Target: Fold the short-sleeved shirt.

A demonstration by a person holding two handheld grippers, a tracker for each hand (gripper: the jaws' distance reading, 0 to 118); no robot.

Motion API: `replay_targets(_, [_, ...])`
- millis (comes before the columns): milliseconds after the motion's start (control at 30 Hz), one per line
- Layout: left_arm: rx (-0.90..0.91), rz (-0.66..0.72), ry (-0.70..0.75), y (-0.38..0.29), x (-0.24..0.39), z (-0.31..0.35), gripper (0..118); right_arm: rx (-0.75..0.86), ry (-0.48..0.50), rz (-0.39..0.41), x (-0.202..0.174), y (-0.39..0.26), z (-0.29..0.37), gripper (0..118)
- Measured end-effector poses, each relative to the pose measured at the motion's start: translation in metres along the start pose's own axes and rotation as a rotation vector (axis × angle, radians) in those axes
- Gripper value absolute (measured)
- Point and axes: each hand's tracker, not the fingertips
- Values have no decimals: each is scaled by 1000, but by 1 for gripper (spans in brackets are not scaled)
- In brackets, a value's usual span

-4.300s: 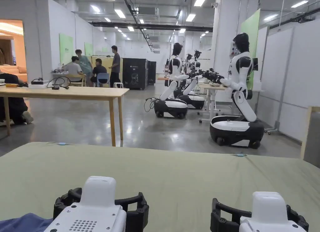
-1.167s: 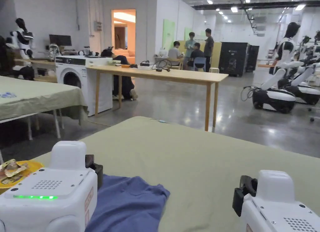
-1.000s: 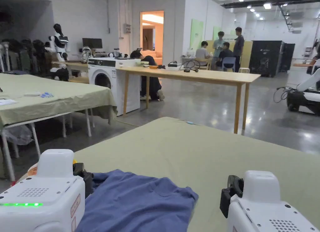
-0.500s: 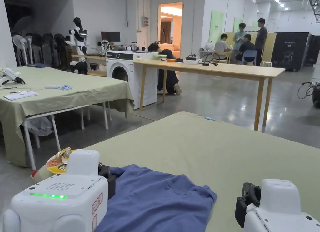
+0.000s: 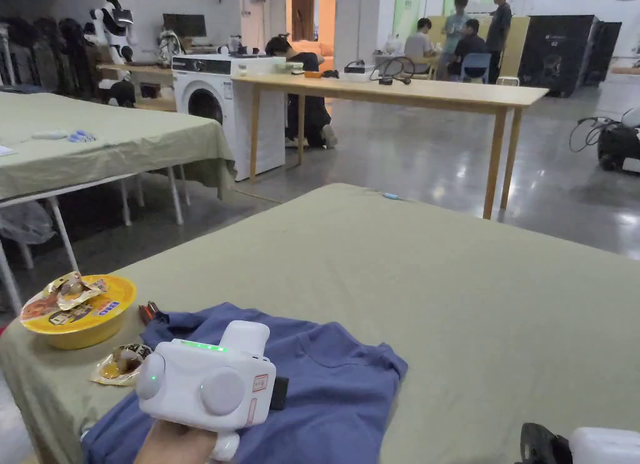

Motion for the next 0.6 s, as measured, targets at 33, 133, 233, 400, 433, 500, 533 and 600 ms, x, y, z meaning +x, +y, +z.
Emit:
replay_targets(33, [-36, 4, -12, 2, -1, -12, 109, -16, -3, -3, 2, -4, -4, 1])
replay_targets(133, [-33, -16, -49, 3, 2, -39, 118, -53, -14, -17, 8, -16, -14, 1])
replay_targets(233, [-139, -17, 12, -5, 12, -57, 113, -86, -16, -39, 13, -26, -19, 1])
replay_targets(400, [-167, -74, 50, -18, 15, -69, 102, -112, -23, -52, 21, -34, -11, 1])
replay_targets(433, [-159, -79, 54, -17, 19, -63, 91, -110, -28, -52, 23, -34, -6, 1])
replay_targets(500, [-105, -94, 47, -14, 24, -47, 12, -104, -40, -52, 29, -33, 6, 1])
replay_targets(533, [-97, -99, 63, -13, 20, -40, 0, -99, -48, -54, 32, -33, 12, 1])
replay_targets(600, [-91, -88, 64, -11, 18, -29, 0, -90, -70, -62, 40, -32, 29, 1])
